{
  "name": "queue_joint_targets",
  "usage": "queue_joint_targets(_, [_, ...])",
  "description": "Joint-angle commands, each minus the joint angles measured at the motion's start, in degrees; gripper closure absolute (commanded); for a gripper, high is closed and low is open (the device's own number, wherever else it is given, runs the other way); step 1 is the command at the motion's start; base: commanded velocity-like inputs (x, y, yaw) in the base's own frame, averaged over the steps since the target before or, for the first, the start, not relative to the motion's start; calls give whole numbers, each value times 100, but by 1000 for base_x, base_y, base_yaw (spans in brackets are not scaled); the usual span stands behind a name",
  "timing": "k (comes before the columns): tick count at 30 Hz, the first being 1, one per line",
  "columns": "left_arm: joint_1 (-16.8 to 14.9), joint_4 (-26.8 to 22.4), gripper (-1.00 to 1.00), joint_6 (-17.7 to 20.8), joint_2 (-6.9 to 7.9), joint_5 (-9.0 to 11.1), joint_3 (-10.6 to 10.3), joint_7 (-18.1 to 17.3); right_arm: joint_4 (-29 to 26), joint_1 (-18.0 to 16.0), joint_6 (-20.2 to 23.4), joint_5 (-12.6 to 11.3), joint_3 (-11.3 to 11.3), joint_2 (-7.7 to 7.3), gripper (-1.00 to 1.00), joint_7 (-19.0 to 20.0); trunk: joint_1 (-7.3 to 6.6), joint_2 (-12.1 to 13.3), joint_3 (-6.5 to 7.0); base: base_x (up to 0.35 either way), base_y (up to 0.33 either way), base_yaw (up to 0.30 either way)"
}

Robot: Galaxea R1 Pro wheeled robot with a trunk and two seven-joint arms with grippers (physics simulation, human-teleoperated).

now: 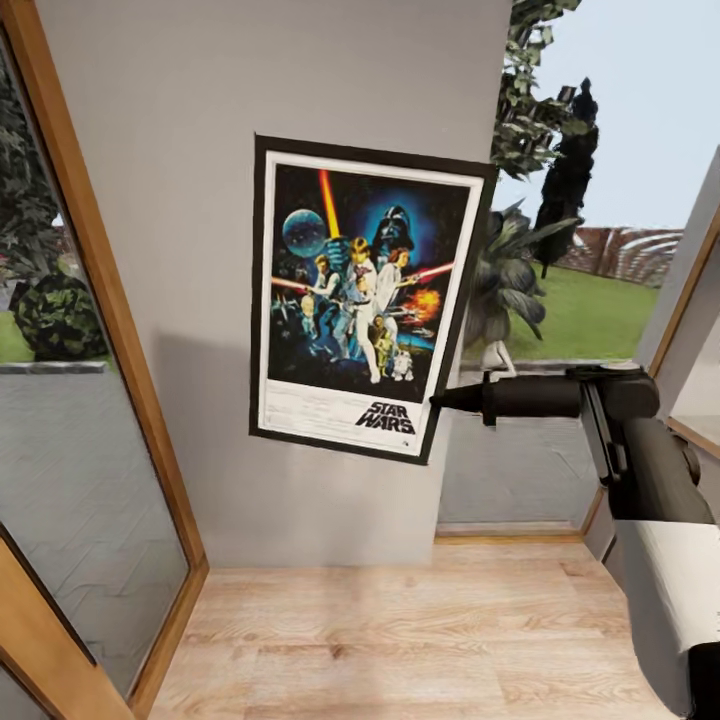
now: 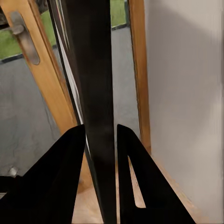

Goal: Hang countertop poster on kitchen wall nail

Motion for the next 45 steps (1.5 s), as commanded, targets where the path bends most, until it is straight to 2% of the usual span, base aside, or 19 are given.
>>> queue_joint_targets(1, [-4, 7, -100, -28, 0, -41, 46, -19, 86, -187, 118, 57, 21, 4, 100, 61, 3, -11, -11, 0, 0, 0])
queue_joint_targets(2, [-5, 7, -100, -32, 0, -41, 41, -20, 265, -509, 181, 58, 161, 7, 100, 52, 3, -11, -11, 0, 0, 0])
queue_joint_targets(3, [-5, 7, -100, -33, 0, -41, 42, -20, 377, -661, 197, 59, 288, 16, 100, 45, 3, -11, -11, 0, 0, 0])
queue_joint_targets(4, [-5, 7, -100, -34, 0, -41, 43, -21, 599, -911, 207, 63, 454, 82, 100, 40, 3, -11, -11, 0, 0, 0])
queue_joint_targets(6, [-4, 7, -100, -35, 0, -41, 43, -21, 871, -1163, 212, 75, 548, 187, 100, 23, 3, -11, -11, 0, 0, 0])
queue_joint_targets(8, [-4, 7, -100, -35, 0, -41, 40, -21, 1194, -1435, 214, 88, 607, 308, 100, -87, 3, -11, -11, 0, 0, 0])
queue_joint_targets(10, [-2, 7, -100, -35, 0, -41, 39, -21, 1677, -1780, 213, 97, 649, 498, 100, -350, 3, -11, -11, 0, 0, 0])
queue_joint_targets(16, [-2, 7, -100, -35, 0, -41, 38, -21, 2519, -2320, 205, 102, 681, 728, 100, -655, 3, -11, -11, 0, 0, 0])
queue_joint_targets(21, [-3, 7, -100, -35, 0, -41, 38, -26, 2860, -2555, 200, 103, 686, 782, 100, -759, 3, -11, -11, 0, 0, 0])
queue_joint_targets(27, [-6, 4, -100, -35, 0, -41, 38, -29, 2933, -2603, 203, 105, 709, 800, 100, -786, 3, -11, -11, 0, 0, 0])
queue_joint_targets(33, [-4, 3, -100, -35, 0, -41, 38, -30, 3143, -2882, 207, 101, 1288, 805, 100, -774, 3, -11, -11, 0, 0, 0])
queue_joint_targets(35, [-6, 0, -100, -35, 0, -41, 38, -30, 3163, -2918, 209, 98, 1371, 805, 100, -770, 3, -11, -11, 0, 0, 0])
queue_joint_targets(38, [-3, -1, -100, -35, 0, -41, 38, -30, 3171, -2946, 208, 90, 1435, 806, 100, -754, 3, -11, -11, 0, 0, 0])
queue_joint_targets(45, [-4, -2, -100, -36, 0, -41, 38, -30, 3156, -2956, 208, 43, 1425, 779, 100, -741, 3, -11, -11, 0, 0, 0])
